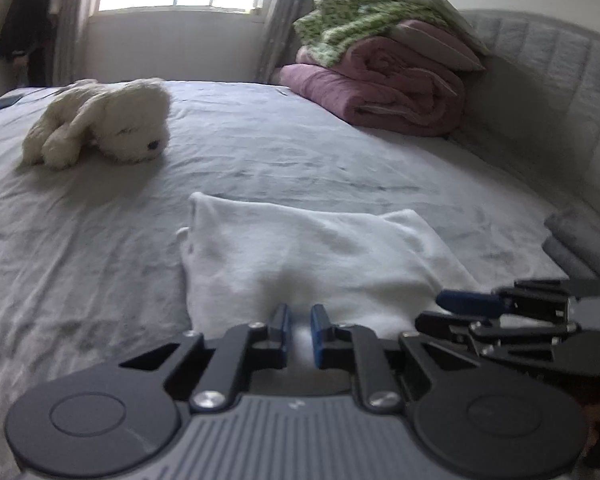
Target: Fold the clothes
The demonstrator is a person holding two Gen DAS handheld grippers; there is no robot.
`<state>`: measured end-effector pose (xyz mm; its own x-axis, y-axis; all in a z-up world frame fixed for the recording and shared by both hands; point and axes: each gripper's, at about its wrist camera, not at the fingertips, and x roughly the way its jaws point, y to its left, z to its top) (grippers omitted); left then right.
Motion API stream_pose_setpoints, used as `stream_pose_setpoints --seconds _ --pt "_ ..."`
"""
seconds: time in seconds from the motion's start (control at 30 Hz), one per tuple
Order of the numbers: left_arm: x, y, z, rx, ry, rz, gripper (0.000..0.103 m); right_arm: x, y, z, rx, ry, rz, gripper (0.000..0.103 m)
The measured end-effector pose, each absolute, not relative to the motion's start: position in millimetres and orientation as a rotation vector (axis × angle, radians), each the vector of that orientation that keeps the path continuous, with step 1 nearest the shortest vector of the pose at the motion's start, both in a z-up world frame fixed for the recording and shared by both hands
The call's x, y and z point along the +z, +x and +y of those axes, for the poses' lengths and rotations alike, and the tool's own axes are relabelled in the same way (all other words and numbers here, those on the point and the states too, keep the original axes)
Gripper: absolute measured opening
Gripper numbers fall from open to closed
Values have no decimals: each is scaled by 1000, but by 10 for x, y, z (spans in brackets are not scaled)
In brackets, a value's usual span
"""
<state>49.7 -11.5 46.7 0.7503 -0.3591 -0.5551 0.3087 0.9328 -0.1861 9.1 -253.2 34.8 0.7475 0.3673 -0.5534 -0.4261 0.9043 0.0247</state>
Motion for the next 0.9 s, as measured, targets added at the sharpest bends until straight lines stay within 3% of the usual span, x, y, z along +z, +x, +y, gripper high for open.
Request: stream_pose_setpoints --seconds 0.9 --pt "412 442 -156 -274 5 616 5 473 49 -2514 466 -107 538 32"
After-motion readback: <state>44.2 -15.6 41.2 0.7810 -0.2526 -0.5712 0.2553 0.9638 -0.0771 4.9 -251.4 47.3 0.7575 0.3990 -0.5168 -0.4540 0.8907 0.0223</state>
